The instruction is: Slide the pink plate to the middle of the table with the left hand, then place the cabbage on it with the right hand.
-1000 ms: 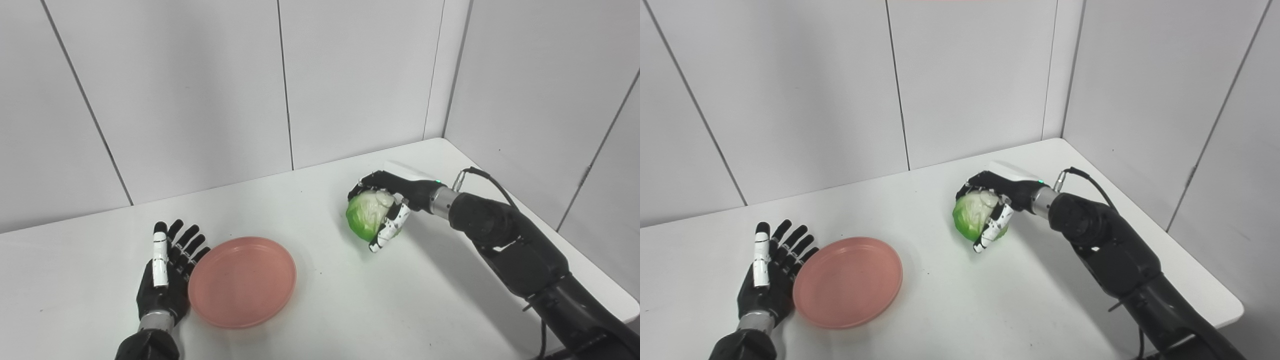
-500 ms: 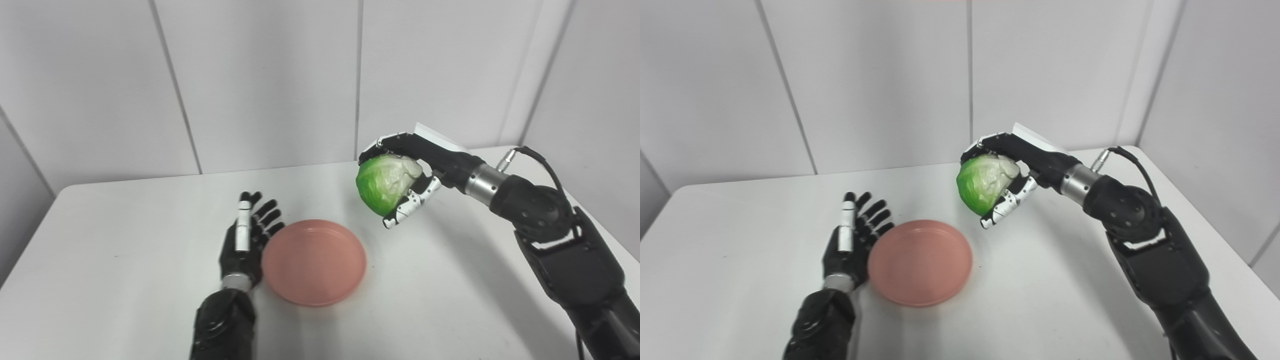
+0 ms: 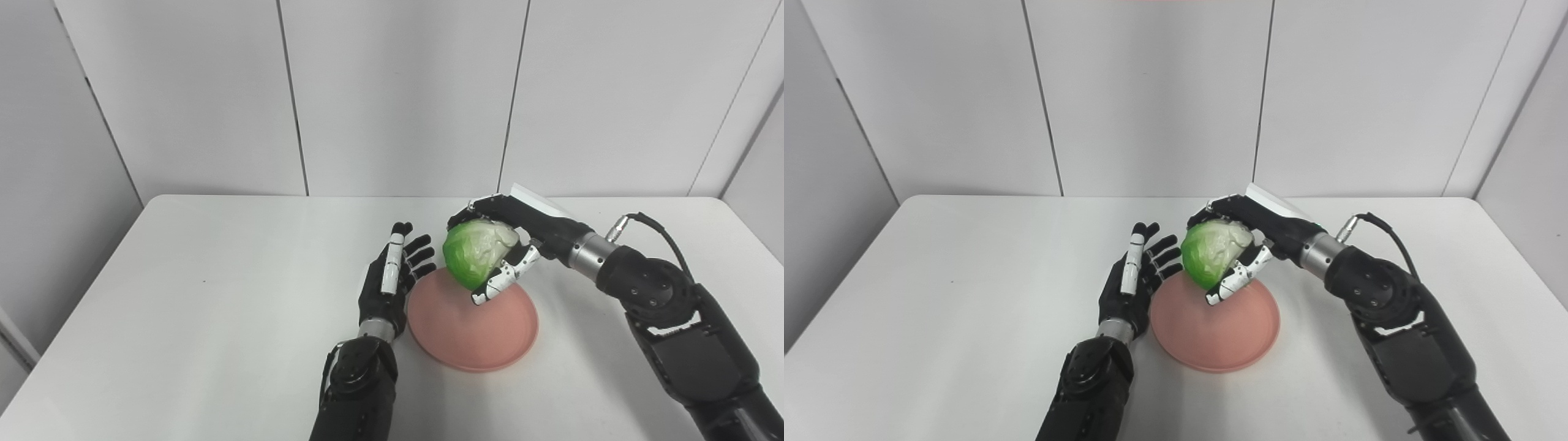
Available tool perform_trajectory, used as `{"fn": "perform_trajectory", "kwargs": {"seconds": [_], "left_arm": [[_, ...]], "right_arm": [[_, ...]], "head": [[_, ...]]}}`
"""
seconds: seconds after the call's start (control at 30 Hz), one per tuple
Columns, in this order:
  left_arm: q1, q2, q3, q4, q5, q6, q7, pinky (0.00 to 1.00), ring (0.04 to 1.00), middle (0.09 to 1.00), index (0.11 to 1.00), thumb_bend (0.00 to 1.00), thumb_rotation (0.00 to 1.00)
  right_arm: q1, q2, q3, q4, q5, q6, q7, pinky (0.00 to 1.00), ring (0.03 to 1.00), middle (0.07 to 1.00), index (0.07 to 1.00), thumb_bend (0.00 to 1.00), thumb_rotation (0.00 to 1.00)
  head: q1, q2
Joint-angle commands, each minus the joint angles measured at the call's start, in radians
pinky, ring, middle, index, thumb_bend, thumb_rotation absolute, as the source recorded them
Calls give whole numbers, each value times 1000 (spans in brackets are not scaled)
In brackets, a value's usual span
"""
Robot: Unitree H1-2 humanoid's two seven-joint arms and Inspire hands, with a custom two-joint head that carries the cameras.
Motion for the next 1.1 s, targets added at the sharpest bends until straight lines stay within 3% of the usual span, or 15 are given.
{"fn": "perform_trajectory", "kwargs": {"seconds": [0.0, 0.17, 0.3, 0.93, 0.97, 1.03, 1.07], "left_arm": [[42, 15, 13, 30, 5, 39, 31, 720, 785, 794, 860, 622, 862], [38, 6, 23, 49, -9, 27, 30, 705, 767, 774, 854, 633, 849], [40, -3, 24, 33, -16, 37, 27, 701, 764, 771, 843, 630, 837], [41, 2, 24, 15, -11, 59, 25, 693, 760, 772, 841, 620, 842], [40, 2, 26, 12, -13, 63, 26, 689, 757, 771, 841, 618, 841], [41, 3, 27, 9, -15, 67, 24, 681, 752, 770, 839, 611, 843], [43, 5, 27, 5, -13, 69, 24, 678, 750, 768, 837, 612, 845]], "right_arm": [[-56, 4, 26, 22, -36, -91, -31, 267, 366, 445, 539, 524, 3], [-62, 13, 127, 122, -165, -170, -58, 335, 415, 455, 525, 528, 0], [-66, 21, 154, 164, -194, -209, -58, 352, 421, 448, 530, 527, 0], [-48, 16, 165, 117, -284, -125, 21, 363, 436, 445, 537, 525, 5], [-47, 15, 165, 110, -282, -118, 35, 377, 450, 466, 595, 547, 2], [-48, 12, 164, 106, -270, -111, 61, 464, 532, 595, 670, 880, 136], [-50, 7, 167, 103, -262, -105, 85, 538, 611, 664, 704, 948, 189]], "head": [[0, 0], [-4, 4], [-8, 12], [-41, 20], [-41, 20], [-43, 19], [-45, 19]]}}
